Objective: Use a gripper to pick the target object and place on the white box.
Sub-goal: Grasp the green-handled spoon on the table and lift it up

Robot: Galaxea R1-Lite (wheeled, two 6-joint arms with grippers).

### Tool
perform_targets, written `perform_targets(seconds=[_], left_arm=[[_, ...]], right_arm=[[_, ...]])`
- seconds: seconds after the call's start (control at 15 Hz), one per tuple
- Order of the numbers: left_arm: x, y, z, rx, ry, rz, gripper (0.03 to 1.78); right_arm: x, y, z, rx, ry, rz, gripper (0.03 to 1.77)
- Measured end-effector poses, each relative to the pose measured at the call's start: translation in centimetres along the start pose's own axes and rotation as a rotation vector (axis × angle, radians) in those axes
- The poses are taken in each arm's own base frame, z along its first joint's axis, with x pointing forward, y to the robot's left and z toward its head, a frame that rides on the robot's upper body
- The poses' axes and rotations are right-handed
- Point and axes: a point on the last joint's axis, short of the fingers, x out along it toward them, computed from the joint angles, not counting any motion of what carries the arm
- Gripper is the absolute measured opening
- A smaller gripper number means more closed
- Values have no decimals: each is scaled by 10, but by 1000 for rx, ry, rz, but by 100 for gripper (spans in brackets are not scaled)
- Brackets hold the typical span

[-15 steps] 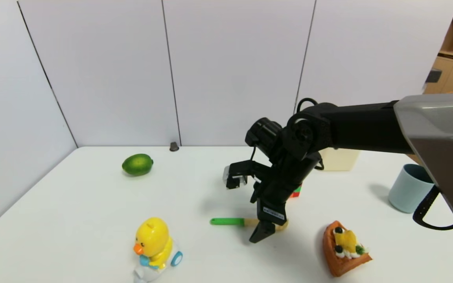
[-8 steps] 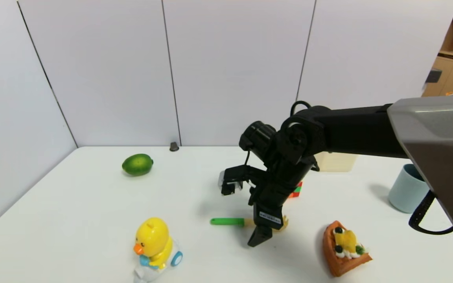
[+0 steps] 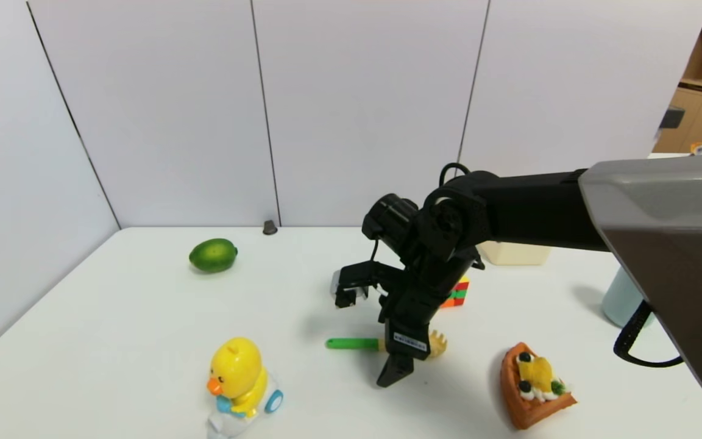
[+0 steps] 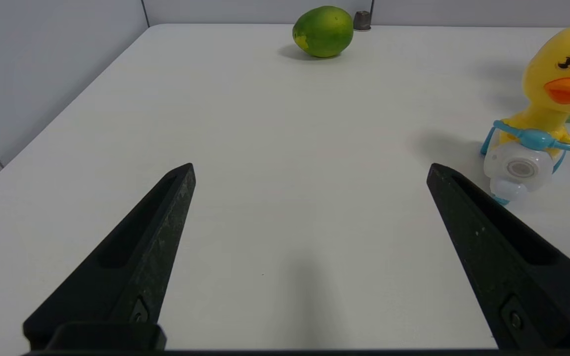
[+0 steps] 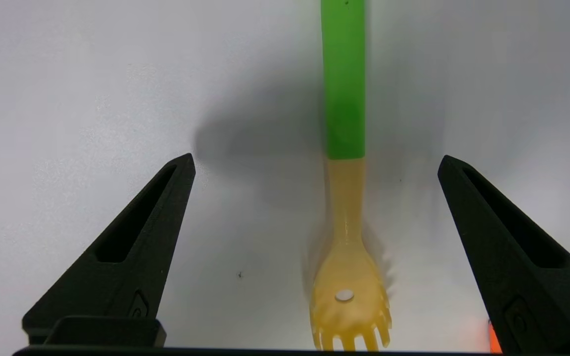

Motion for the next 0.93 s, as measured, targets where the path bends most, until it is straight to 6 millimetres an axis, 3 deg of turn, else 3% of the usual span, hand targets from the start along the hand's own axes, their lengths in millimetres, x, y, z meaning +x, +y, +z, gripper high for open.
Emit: perform_targets(seconds=[0.93], left_arm=[[0,0,0,0,0,0,169]], right_arm=[[6,-1,3,-4,-2,11,170]])
